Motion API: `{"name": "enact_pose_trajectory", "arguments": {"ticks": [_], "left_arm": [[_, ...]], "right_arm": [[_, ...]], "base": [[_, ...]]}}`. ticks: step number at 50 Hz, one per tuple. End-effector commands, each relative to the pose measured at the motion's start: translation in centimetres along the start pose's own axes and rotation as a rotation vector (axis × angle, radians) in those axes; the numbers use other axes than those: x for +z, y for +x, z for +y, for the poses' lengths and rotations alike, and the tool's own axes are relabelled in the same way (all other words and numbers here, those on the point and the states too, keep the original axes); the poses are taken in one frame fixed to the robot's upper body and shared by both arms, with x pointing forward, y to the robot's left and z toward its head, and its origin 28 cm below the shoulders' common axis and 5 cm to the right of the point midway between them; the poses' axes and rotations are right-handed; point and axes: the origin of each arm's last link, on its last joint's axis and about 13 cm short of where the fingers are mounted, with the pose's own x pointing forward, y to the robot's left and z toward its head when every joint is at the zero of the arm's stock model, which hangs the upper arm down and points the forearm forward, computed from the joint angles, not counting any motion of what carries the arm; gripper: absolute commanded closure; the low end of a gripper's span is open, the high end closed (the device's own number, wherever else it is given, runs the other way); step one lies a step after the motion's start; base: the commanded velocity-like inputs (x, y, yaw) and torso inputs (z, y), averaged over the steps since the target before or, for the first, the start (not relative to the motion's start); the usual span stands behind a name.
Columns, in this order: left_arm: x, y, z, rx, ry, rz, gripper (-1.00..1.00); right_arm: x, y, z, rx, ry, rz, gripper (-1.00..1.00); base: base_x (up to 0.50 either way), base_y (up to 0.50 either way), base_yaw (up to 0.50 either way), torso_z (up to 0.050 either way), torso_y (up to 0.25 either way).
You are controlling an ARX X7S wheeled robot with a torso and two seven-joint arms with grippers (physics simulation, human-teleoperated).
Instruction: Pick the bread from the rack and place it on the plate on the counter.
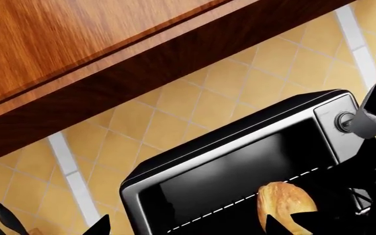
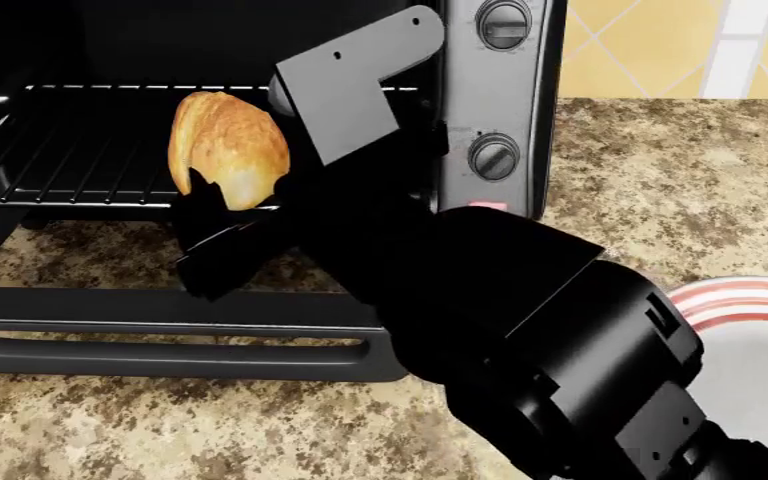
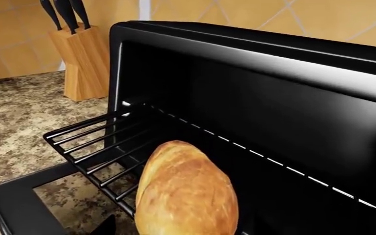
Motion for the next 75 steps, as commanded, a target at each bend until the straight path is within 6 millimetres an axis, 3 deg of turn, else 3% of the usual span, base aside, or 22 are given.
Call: {"name": "enact_pose_trajectory", "arguments": {"ticks": [1,43,44,57,75], "left_arm": [[0.0,0.0,0.0,0.000,0.002,0.002,-1.00],[-0.5,-0.6,0.0,-0.007,0.010,0.027,-1.00],[-0.5,-0.6,0.0,-0.008,0.010,0.027,-1.00],[-0.9,-0.6,-0.1,-0.009,0.010,0.035,-1.00],[-1.6,-0.6,-0.2,-0.008,0.000,0.043,-1.00]], "right_arm": [[-0.2,0.7,0.1,0.010,-0.007,0.016,-1.00],[-0.9,3.7,-0.1,0.035,-0.015,0.069,-1.00],[-0.9,3.7,-0.1,0.034,-0.015,0.067,1.00],[-1.2,3.1,0.3,0.047,-0.004,0.058,1.00],[-0.1,-4.9,3.1,-0.010,-0.030,-0.134,1.00]], "base": [[0.00,0.00,0.00,0.000,0.000],[0.00,0.00,0.00,0.000,0.000],[0.00,0.00,0.00,0.000,0.000],[0.00,0.00,0.00,0.000,0.000],[0.00,0.00,0.00,0.000,0.000]]}}
